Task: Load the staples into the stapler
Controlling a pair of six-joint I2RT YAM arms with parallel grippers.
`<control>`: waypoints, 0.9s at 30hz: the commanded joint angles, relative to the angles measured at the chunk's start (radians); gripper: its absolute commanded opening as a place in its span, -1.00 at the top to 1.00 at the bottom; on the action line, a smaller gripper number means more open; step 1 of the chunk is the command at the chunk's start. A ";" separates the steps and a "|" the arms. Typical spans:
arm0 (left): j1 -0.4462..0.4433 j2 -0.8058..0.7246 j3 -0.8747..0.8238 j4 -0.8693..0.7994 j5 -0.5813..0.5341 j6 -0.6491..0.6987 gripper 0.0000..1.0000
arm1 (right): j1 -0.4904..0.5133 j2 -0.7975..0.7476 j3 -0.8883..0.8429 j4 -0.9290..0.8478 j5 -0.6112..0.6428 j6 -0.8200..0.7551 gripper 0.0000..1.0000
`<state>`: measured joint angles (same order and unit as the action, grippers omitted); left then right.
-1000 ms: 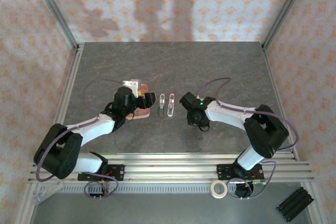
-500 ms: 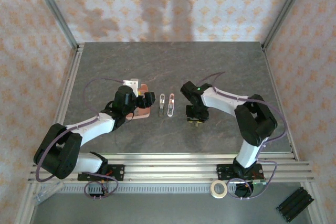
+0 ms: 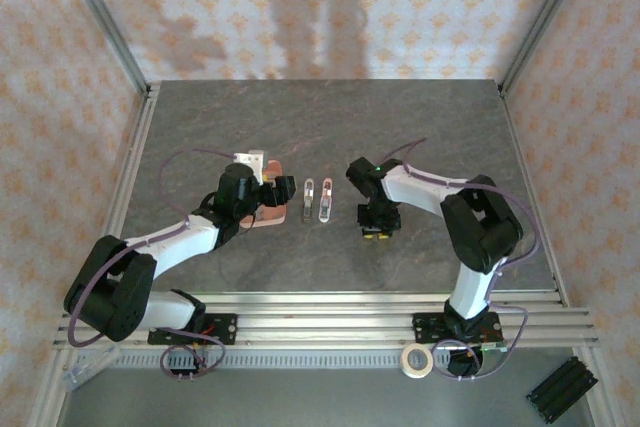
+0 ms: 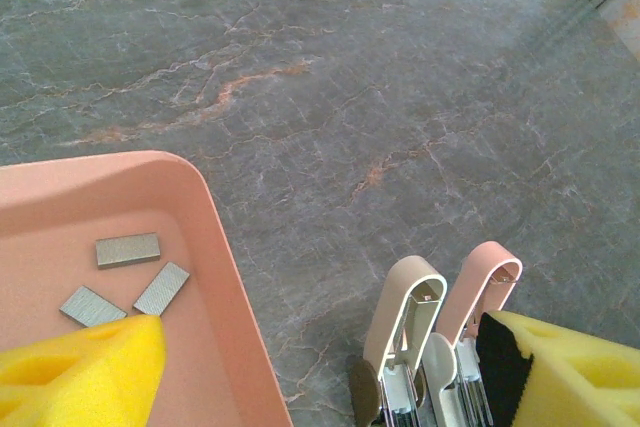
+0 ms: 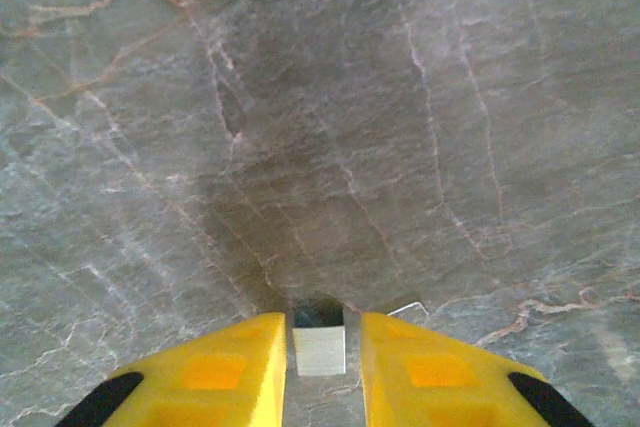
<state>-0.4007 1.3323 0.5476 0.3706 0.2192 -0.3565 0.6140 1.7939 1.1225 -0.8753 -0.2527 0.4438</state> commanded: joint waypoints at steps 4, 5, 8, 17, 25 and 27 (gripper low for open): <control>-0.007 0.000 0.034 -0.007 -0.027 0.017 -0.64 | -0.009 0.042 0.013 -0.016 -0.006 -0.010 0.57; -0.007 -0.001 0.034 -0.007 -0.027 0.017 -0.64 | -0.008 0.045 0.012 -0.015 -0.005 -0.011 0.59; -0.007 -0.009 0.031 -0.009 -0.028 0.018 -0.64 | -0.009 0.047 0.001 -0.011 0.006 -0.008 0.62; -0.006 -0.058 -0.005 0.003 -0.042 0.007 -0.65 | -0.010 -0.033 -0.040 0.040 0.077 0.016 0.68; -0.005 -0.133 -0.067 0.020 -0.094 -0.008 -0.72 | 0.007 -0.224 -0.151 0.212 0.146 0.099 0.69; -0.006 -0.144 -0.083 0.028 -0.105 -0.014 -0.73 | 0.021 -0.251 -0.170 0.243 0.167 0.119 0.69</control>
<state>-0.4007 1.2114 0.4896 0.3748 0.1616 -0.3656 0.6170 1.5867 0.9760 -0.7147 -0.1581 0.5114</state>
